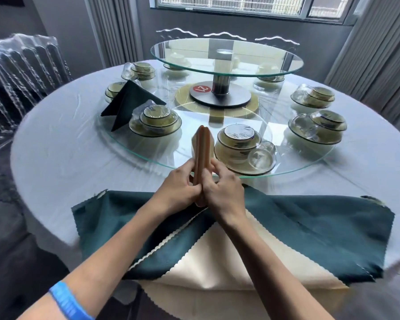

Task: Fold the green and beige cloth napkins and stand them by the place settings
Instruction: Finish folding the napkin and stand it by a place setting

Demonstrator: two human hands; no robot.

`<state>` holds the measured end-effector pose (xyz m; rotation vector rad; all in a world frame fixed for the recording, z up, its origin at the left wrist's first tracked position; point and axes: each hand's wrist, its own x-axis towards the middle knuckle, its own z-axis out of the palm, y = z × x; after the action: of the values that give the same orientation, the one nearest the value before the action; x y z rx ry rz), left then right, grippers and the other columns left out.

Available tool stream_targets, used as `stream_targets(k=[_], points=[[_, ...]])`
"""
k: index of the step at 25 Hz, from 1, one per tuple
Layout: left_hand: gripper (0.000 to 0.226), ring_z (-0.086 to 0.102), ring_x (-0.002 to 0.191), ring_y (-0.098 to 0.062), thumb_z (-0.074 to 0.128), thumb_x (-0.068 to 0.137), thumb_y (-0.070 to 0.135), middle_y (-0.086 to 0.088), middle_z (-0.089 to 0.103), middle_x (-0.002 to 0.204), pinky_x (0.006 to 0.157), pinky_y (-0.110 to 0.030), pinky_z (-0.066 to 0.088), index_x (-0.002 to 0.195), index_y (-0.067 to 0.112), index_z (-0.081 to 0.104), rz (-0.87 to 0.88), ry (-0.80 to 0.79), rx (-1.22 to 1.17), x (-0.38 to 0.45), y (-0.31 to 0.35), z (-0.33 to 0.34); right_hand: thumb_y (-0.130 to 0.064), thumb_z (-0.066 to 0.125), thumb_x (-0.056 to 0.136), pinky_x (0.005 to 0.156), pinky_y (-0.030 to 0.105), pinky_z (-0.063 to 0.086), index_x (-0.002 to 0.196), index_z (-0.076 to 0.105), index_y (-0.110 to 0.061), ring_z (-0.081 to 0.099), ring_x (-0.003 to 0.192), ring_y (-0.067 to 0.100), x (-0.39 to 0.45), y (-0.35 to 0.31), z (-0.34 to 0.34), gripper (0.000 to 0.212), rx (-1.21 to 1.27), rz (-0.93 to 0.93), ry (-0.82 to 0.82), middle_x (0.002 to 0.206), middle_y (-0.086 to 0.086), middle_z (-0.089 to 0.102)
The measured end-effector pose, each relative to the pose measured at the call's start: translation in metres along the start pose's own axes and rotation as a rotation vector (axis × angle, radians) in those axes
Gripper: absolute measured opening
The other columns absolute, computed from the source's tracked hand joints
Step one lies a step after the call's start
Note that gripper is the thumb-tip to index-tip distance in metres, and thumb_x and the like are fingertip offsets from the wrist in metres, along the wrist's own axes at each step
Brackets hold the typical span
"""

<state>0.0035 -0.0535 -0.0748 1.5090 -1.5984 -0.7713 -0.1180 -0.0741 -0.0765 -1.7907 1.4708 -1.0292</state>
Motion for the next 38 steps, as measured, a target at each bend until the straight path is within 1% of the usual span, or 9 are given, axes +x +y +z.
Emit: stream_targets(k=[7,11,15,19,21,24,26,33,38], points=[[0.068,0.065,0.070,-0.021,0.060,0.068,0.019,0.020,0.066,0.102,0.064,-0.023,0.053,0.124,0.055,0.049,0.030,-0.060,-0.054,-0.012,-0.004,-0.001,-0.048,0.049,0.087,0.080,0.038,0.048,0.116,0.053,-0.031,0.061,0.100,0.030,-0.006,0.011,-0.008,0.034,-0.358,-0.048,-0.079,0.100,0.001,0.072],[0.037,0.064,0.075,-0.014,0.068,0.070,0.031,0.010,0.068,0.080,0.067,-0.028,0.048,0.106,0.034,0.058,-0.074,0.122,0.123,0.000,-0.005,0.006,-0.046,0.035,0.092,0.084,0.043,0.048,0.115,0.058,-0.030,0.062,0.099,0.029,-0.006,0.015,-0.004,0.036,-0.167,-0.152,-0.169,0.098,0.003,0.072],[0.018,0.065,0.079,-0.026,0.069,0.078,0.014,0.002,0.067,0.075,0.066,-0.036,0.051,0.092,0.023,0.063,-0.093,0.293,0.219,0.011,-0.010,-0.005,-0.022,0.057,0.090,0.087,0.036,0.052,0.121,0.065,-0.026,0.067,0.092,0.016,0.003,0.019,-0.014,0.033,-0.005,-0.187,-0.136,0.113,-0.005,0.071],[0.026,0.059,0.073,-0.017,0.060,0.078,-0.002,-0.007,0.064,0.077,0.068,-0.042,0.051,0.091,0.019,0.066,0.195,0.090,0.061,-0.009,-0.003,-0.055,-0.016,0.072,0.078,0.094,0.014,0.042,0.141,0.046,-0.027,0.058,0.108,0.009,0.023,0.011,-0.045,0.069,0.045,-0.369,0.000,0.135,-0.008,0.057],[0.022,0.050,0.071,-0.014,0.059,0.079,-0.003,-0.013,0.056,0.074,0.063,-0.033,0.042,0.089,0.016,0.066,0.256,-0.074,-0.010,-0.019,0.005,-0.083,-0.024,0.077,0.073,0.107,0.022,0.035,0.144,0.033,-0.038,0.046,0.128,0.009,0.034,0.004,-0.059,0.085,-0.009,-0.459,-0.152,0.145,-0.010,0.046],[0.017,0.049,0.077,-0.018,0.068,0.077,0.006,-0.014,0.055,0.075,0.071,-0.031,0.039,0.094,0.008,0.069,0.214,-0.159,-0.117,-0.019,0.008,-0.113,-0.020,0.078,0.073,0.077,0.037,0.049,0.110,0.064,-0.028,0.058,0.092,0.008,0.043,-0.001,-0.070,0.040,0.168,-0.404,-0.568,0.100,-0.006,0.064],[0.026,0.059,0.081,-0.015,0.070,0.073,0.003,-0.008,0.066,0.083,0.074,-0.031,0.051,0.097,0.011,0.073,0.167,-0.096,-0.160,-0.009,0.007,-0.120,-0.020,0.069,0.079,0.059,0.033,0.031,0.071,0.059,-0.011,0.043,0.063,0.011,0.039,0.000,-0.072,0.015,0.169,-0.317,-0.683,0.067,-0.003,0.047],[0.036,0.066,0.100,-0.016,0.074,0.085,0.018,-0.002,0.069,0.114,0.092,-0.037,0.055,0.119,0.021,0.066,0.073,0.433,0.249,0.064,0.006,-0.087,-0.034,0.057,0.083,0.053,0.035,0.044,0.069,0.061,-0.010,0.060,0.058,0.024,0.030,-0.008,-0.030,0.028,-0.138,-0.148,-0.049,0.061,0.005,0.063],[0.049,0.065,0.096,-0.016,0.056,0.072,0.054,0.006,0.071,0.105,0.089,-0.034,0.052,0.111,0.027,0.068,-0.106,0.034,0.301,0.034,-0.002,-0.020,-0.037,0.047,0.092,0.070,0.037,0.038,0.106,0.055,-0.014,0.060,0.100,0.035,0.030,-0.005,-0.001,0.028,-0.474,-0.088,-0.113,0.106,0.010,0.066]])
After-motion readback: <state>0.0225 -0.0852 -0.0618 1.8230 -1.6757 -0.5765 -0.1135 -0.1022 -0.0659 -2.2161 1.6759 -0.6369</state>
